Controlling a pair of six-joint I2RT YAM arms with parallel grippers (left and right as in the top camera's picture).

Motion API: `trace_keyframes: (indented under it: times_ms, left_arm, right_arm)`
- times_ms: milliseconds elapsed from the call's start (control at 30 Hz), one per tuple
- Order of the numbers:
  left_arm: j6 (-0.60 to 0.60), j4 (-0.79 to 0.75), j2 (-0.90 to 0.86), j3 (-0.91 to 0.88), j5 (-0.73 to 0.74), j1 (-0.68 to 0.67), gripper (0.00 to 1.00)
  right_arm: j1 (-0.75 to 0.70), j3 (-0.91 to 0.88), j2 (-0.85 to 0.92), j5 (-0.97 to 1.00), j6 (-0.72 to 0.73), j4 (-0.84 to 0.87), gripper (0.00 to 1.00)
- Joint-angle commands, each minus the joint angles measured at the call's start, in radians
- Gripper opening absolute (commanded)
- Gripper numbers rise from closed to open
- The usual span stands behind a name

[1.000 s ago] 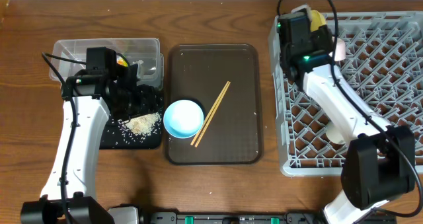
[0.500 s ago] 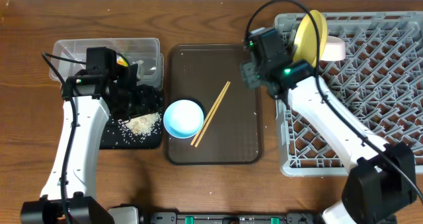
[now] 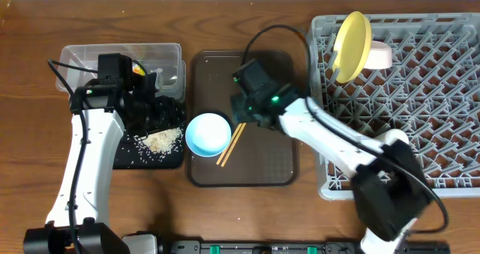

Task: Sort waste into correct bins and load items into the dishwasher rack
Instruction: 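Reach the right gripper to the chopsticks and grasp one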

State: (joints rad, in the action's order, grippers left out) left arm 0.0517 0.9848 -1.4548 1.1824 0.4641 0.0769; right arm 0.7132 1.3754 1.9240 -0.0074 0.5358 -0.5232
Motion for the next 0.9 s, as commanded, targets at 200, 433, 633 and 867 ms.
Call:
trace_keyframes:
  times_ms: [200,433,633,867]
  left_arm:
    - [-0.005,0.006,0.004,0.013,-0.006,0.001,0.57]
    - [-0.005,0.006,0.004,0.013,-0.006,0.002,0.57]
    - [-0.005,0.006,0.004,0.013,-0.006,0.002,0.57]
    - [-0.005,0.013,0.004,0.013,-0.006,0.002,0.57]
  right_arm:
    - [0.041,0.003,0.126,-0.001,0.122,0.062,0.46]
    - [0.039,0.003,0.143,-0.001,0.121,-0.010,0.52]
    - [0.040,0.003,0.143,0.030,0.118,-0.133,0.44]
    - [0.008,0.003,0.143,0.087,0.116,-0.226,0.43]
